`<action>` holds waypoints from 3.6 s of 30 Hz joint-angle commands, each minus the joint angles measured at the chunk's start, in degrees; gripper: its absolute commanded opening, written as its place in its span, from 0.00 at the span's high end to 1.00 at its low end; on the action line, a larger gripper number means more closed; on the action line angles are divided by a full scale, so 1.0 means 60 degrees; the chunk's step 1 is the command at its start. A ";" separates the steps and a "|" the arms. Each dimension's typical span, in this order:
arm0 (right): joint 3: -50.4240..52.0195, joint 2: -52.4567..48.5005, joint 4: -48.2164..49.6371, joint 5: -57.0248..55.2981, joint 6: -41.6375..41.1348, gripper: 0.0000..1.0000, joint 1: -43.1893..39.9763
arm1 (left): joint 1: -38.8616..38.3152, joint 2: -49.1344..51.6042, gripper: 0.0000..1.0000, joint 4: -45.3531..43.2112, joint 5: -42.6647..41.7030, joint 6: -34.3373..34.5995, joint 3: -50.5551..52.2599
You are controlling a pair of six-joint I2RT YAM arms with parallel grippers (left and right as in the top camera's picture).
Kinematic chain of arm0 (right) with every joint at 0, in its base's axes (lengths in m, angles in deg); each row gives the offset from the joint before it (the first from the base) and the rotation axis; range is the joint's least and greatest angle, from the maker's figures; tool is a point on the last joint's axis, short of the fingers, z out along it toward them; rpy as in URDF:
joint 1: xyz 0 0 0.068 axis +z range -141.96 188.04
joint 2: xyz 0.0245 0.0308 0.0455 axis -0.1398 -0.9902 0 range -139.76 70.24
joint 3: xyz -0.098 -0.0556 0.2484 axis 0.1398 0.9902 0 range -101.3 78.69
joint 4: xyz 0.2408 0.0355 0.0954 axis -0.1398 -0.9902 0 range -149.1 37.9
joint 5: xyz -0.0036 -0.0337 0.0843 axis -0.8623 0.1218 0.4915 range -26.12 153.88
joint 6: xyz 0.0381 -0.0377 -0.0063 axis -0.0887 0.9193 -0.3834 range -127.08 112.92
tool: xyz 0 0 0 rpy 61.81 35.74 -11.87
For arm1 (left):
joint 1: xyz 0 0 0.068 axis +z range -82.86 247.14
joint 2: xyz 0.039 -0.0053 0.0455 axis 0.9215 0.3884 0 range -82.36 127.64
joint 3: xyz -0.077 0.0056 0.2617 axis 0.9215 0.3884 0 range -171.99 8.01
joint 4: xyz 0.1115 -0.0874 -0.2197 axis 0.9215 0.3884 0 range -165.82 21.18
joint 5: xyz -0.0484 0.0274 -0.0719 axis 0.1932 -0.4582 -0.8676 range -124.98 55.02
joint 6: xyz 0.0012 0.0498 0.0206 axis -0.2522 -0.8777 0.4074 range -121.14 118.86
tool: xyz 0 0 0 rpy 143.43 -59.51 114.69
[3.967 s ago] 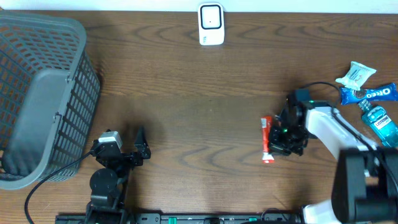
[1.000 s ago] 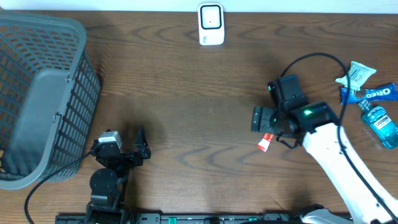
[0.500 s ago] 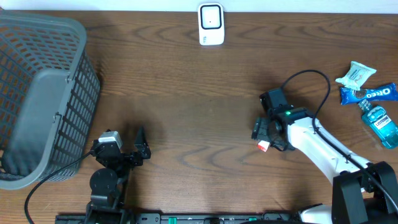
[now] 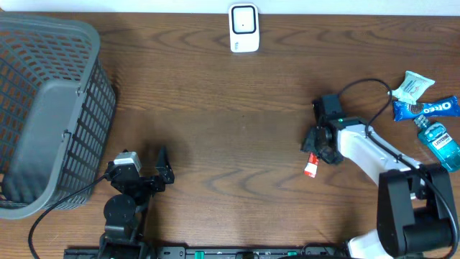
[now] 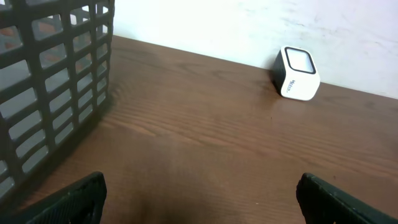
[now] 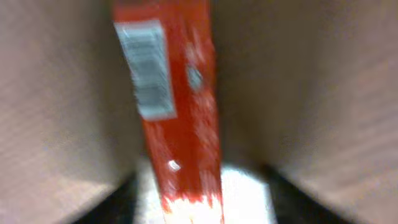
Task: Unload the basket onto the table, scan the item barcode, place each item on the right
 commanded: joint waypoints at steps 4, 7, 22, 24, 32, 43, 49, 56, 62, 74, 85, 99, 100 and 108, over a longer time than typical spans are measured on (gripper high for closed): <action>0.0525 -0.1322 0.0229 -0.0324 -0.0157 0.99 0.0029 | 0.0029 -0.0015 0.02 0.0142 0.0055 0.0044 0.0302; 0.0197 -0.0838 0.0091 -0.0335 -0.0120 0.99 0.0015 | 0.0029 -0.0015 0.02 0.0142 0.0055 0.0044 0.0302; -0.1344 0.3719 -0.1002 0.3759 0.3770 0.99 0.0739 | 0.0029 -0.0015 0.02 0.0142 0.0055 0.0044 0.0302; -0.1344 0.3901 -0.0805 0.5829 0.4586 0.99 0.0739 | 0.0029 -0.0015 0.02 0.0142 0.0055 0.0044 0.0302; -0.1341 0.3843 0.0423 0.9402 0.4980 0.99 0.0739 | 0.0029 -0.0015 0.02 0.0142 0.0055 0.0044 0.0302; -0.1341 0.3096 0.2619 0.8976 0.4153 0.99 0.0739 | 0.0029 -0.0015 0.02 0.0142 0.0055 0.0044 0.0302; -0.1344 0.2324 0.2510 0.9071 0.4422 0.99 0.0980 | 0.0029 -0.0015 0.02 0.0142 0.0055 0.0044 0.0302; -0.1322 0.2240 -0.0780 0.2463 0.3450 0.99 0.1738 | 0.0029 -0.0015 0.02 0.0142 0.0055 0.0044 0.0302; -0.1322 0.1942 -0.0929 -0.0754 0.3126 0.98 0.2324 | 0.0029 -0.0015 0.02 0.0142 0.0055 0.0044 0.0302; -0.1326 0.1534 -0.1035 0.2878 0.1093 0.76 0.2390 | 0.0029 -0.0015 0.02 0.0142 0.0055 0.0044 0.0302; -0.2568 0.1661 -0.1348 0.2769 0.2670 0.01 0.2739 | 0.0029 -0.0015 0.02 0.0142 0.0055 0.0044 0.0302; -0.4091 0.1683 -0.2572 0.0885 -0.1402 0.10 0.4630 | 0.0029 -0.0015 0.02 0.0142 0.0055 0.0044 0.0302; -0.4109 0.1687 -0.2951 0.0368 -0.2954 0.15 0.4641 | 0.0029 -0.0015 0.02 0.0142 0.0055 0.0044 0.0302; -0.3705 0.1683 -0.3858 0.1257 -1.3413 0.04 0.4313 | 0.0029 -0.0015 0.02 0.0142 0.0055 0.0044 0.0302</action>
